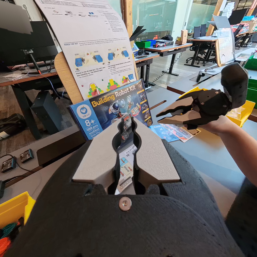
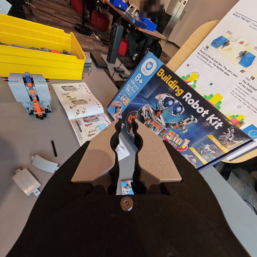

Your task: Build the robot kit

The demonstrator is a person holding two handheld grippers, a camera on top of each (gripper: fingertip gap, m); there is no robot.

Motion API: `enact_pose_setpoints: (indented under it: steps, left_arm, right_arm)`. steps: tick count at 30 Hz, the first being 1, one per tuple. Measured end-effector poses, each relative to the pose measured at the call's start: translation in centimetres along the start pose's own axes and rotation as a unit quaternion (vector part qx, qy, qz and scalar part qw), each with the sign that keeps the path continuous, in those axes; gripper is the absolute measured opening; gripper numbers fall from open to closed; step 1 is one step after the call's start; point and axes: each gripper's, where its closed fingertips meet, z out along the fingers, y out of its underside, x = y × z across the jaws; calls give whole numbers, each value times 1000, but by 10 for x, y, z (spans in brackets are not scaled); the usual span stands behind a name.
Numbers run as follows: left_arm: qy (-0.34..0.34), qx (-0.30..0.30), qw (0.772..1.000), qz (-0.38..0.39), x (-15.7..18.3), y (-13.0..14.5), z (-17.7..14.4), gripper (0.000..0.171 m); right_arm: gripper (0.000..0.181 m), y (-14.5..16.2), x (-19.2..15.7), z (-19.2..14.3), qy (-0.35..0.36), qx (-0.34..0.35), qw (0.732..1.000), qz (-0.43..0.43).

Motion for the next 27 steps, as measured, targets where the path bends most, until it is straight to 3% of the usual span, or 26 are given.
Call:
enact_pose_setpoints:
  steps: [7,15,27]
  left_arm:
    - [38,-1,999,12,28,-2,11,9]
    - [124,55,991,-1,80,-23,12,7]
    - [136,114,984,0,97,-51,-24,7]
  right_arm:
    - [13,-5,17,-19,16,15,1000,12]
    - [17,15,33,-39,15,-30,999,23]
    - [25,3,16,-19,-14,-6,1000,27]
